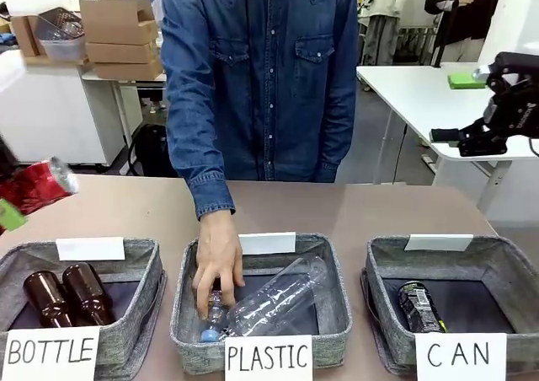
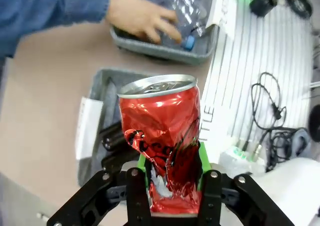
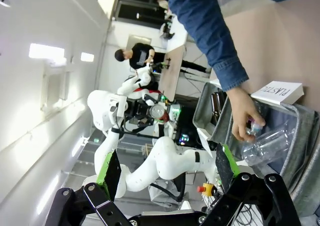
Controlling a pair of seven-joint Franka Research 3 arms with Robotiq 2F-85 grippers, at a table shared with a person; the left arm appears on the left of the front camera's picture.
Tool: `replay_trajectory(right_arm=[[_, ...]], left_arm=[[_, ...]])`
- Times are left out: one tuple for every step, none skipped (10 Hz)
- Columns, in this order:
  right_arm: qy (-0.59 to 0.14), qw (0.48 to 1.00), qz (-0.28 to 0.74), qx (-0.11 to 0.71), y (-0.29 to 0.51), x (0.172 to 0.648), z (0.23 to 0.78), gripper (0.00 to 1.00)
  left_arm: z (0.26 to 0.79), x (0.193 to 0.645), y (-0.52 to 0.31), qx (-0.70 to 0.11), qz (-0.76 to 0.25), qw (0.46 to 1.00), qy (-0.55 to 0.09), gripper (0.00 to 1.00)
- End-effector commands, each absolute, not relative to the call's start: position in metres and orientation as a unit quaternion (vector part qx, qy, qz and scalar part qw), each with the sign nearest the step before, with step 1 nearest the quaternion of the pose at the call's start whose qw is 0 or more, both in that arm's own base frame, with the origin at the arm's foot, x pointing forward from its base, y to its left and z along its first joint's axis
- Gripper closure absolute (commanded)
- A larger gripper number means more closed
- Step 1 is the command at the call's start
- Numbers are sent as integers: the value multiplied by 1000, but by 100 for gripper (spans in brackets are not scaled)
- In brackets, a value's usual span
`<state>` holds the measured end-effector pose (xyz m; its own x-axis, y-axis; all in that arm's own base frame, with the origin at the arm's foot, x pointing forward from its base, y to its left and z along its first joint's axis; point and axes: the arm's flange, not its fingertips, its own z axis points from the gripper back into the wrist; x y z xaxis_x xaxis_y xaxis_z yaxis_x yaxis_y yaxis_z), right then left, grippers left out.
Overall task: Sort the can waste into the basket.
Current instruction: Pick up the can waste from the table and place it in the right Fabric basket.
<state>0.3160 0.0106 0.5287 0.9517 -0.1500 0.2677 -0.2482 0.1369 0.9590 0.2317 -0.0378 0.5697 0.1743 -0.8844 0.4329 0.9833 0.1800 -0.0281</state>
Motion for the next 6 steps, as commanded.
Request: replay_trajectory(right_arm=[[-147, 730, 39, 667, 18, 318, 530, 0], [-147, 730, 39, 667, 18, 318, 530, 0], [-147, 730, 39, 667, 18, 318, 530, 0], [-147, 730, 39, 667, 18, 318, 530, 0], [-146, 739, 38, 657, 16, 316, 528, 0], [-148, 748, 43, 646, -3, 306, 538, 0]], left_arm=[[553, 220, -8, -162, -607, 762, -156, 60], [552, 216, -7, -157, -610, 760, -157, 60], [555, 215, -9, -151, -614, 759, -156, 60], [559, 218, -20, -143, -621, 757, -148, 60], [570, 226, -51, -137, -642, 739, -153, 60], [582, 236, -95, -128, -665, 718, -159, 60]])
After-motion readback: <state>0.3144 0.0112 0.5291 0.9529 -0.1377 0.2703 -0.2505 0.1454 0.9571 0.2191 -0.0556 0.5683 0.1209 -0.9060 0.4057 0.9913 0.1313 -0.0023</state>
